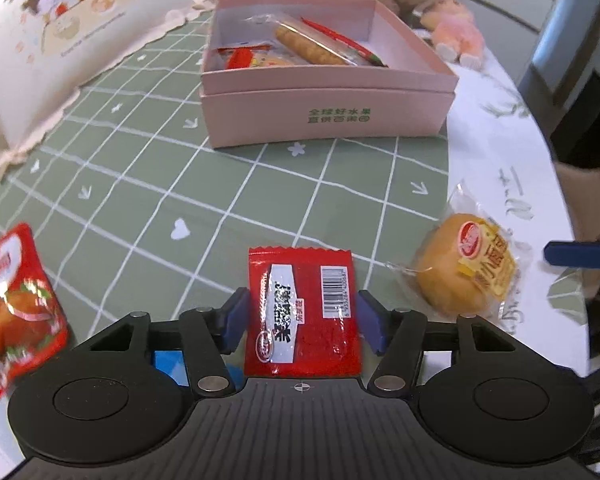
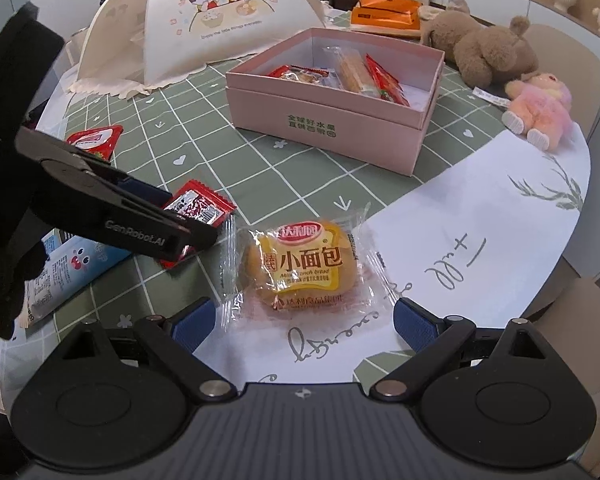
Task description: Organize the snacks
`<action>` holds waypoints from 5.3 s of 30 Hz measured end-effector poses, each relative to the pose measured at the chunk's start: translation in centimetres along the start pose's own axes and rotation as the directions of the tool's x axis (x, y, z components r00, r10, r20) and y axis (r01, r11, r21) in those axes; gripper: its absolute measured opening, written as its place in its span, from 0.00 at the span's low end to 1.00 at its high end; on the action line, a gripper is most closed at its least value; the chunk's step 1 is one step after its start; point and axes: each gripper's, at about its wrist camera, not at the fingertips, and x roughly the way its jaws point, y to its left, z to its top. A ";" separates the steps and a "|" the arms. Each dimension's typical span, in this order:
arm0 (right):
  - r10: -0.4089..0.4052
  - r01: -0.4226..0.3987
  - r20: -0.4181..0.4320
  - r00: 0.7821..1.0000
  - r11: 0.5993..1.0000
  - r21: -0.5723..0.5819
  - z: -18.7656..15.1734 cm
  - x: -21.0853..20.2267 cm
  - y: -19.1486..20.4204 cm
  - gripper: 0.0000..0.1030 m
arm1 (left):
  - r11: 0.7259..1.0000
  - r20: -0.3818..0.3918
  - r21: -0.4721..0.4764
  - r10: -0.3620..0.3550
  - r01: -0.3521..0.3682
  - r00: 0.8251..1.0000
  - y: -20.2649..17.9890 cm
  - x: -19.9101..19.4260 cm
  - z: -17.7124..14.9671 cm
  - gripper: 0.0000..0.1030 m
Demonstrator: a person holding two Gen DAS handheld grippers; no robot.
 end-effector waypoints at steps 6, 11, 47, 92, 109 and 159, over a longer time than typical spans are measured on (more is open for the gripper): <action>-0.013 0.014 -0.018 1.000 1.000 0.012 0.5 0.8 0.0 0.93 | 0.990 0.041 -0.130 -0.053 0.058 0.998 2.0 -3.8 -2.1 0.56; 0.031 -0.031 -0.022 0.999 0.999 0.021 1.9 2.2 0.6 0.93 | 0.971 0.036 -0.237 -0.020 0.028 0.999 4.3 -6.0 -4.0 0.56; -0.107 0.090 -0.044 0.993 0.951 -0.295 1.3 2.1 2.7 0.92 | 0.925 0.006 -0.379 -0.035 0.035 0.999 7.5 -6.7 -7.5 0.56; 0.011 -0.014 0.021 1.000 0.991 0.136 4.7 -4.6 -4.5 0.52 | 0.945 0.438 -0.182 -0.170 0.272 0.883 4.6 -6.9 14.4 0.63; 0.059 -0.066 0.080 0.995 0.994 0.086 9.3 -3.4 -4.3 0.52 | 0.909 0.328 -0.309 -0.173 0.279 0.929 8.9 -5.9 4.9 0.57; 0.165 -0.169 -0.205 0.965 0.986 -0.003 6.7 6.4 13.2 0.92 | 0.691 0.272 -0.717 0.157 0.091 0.949 24.2 -10.0 -9.0 0.38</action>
